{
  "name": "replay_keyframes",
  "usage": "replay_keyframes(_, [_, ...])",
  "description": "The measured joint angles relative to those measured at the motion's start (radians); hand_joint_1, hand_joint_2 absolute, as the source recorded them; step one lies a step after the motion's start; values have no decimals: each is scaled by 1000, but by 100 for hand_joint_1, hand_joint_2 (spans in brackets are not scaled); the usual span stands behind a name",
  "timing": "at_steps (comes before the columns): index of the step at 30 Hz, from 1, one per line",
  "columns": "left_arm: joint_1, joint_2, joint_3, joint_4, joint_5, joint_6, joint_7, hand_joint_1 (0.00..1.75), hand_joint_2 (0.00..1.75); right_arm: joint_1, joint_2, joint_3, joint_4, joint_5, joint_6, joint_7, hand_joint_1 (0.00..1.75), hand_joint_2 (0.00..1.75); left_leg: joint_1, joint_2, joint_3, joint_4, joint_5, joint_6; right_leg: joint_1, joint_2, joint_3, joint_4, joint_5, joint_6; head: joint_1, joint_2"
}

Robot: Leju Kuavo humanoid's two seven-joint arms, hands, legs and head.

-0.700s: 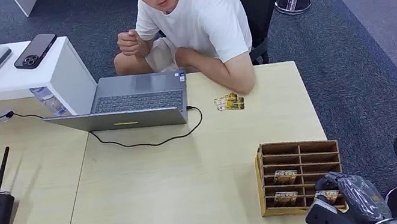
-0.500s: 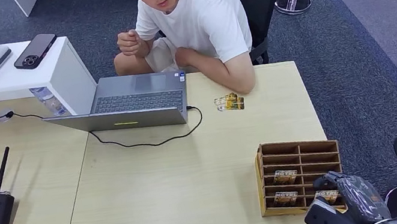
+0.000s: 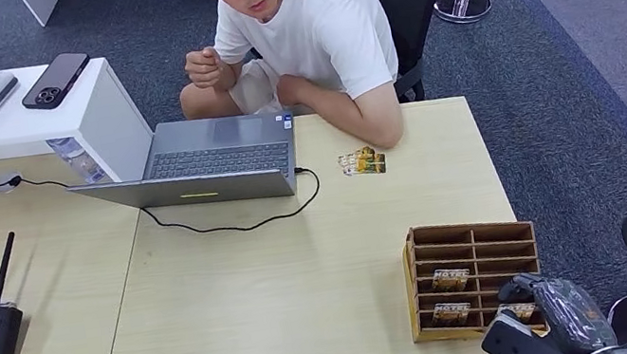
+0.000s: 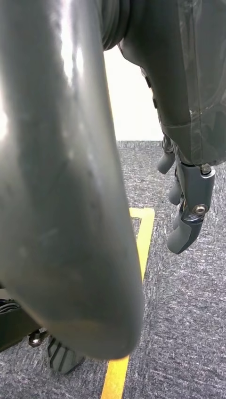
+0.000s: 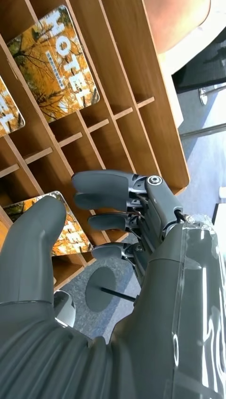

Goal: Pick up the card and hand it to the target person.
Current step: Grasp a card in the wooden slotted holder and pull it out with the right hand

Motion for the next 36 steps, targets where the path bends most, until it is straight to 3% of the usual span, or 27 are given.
replay_keyframes(36, [-2,0,-10,0,-13,-4,11,0,0,17,41,-59,23,28,9,-19,106,175,0,0,0,0,0,0,0,0,0,0,0,0,0,0])
